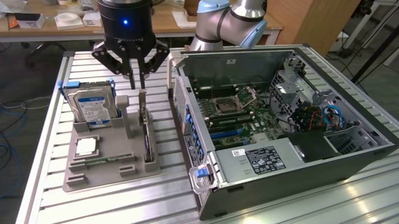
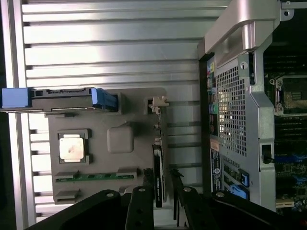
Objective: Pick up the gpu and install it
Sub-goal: 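Pick up the gpu and move the gpu toward the slot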
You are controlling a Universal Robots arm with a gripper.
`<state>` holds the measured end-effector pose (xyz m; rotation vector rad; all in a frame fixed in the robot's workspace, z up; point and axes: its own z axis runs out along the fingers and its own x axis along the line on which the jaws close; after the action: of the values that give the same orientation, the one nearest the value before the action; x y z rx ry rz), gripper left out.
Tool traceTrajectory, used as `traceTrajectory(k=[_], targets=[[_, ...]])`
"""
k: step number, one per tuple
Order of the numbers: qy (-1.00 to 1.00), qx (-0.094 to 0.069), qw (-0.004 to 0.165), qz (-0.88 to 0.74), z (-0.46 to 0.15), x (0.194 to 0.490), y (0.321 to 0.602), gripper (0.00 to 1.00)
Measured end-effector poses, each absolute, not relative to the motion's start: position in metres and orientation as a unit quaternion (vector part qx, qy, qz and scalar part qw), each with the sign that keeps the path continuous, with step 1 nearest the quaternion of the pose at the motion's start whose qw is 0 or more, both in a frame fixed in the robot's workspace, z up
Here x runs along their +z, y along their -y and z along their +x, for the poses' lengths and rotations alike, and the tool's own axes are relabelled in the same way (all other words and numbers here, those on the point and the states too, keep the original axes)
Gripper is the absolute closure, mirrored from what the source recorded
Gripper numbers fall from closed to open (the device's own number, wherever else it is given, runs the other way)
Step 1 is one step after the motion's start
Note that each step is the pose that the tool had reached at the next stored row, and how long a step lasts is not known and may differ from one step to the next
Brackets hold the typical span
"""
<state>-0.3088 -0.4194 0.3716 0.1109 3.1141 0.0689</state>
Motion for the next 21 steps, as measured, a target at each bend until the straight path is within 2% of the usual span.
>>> traceTrajectory(k=[1,2,3,4,5,8,9,14,15,21], targets=[[-0.999,0.022,0.012,0.036,-0.309,0.371,0.42,0.71],[-0.999,0.022,0.012,0.036,-0.309,0.371,0.42,0.71],[-0.999,0.022,0.012,0.036,-0.309,0.371,0.42,0.65],[-0.999,0.022,0.012,0.036,-0.309,0.37,0.42,0.65],[-0.999,0.022,0.012,0.036,-0.309,0.37,0.421,0.59],[-0.999,0.022,0.012,0.036,-0.309,0.369,0.421,0.58],[-0.999,0.022,0.012,0.036,-0.309,0.368,0.422,0.51],[-0.999,0.022,0.012,0.036,-0.309,0.366,0.422,0.5],[-0.999,0.022,0.012,0.036,-0.309,0.365,0.423,0.44],[-0.999,0.022,0.012,0.036,-0.308,0.361,0.424,0.44]])
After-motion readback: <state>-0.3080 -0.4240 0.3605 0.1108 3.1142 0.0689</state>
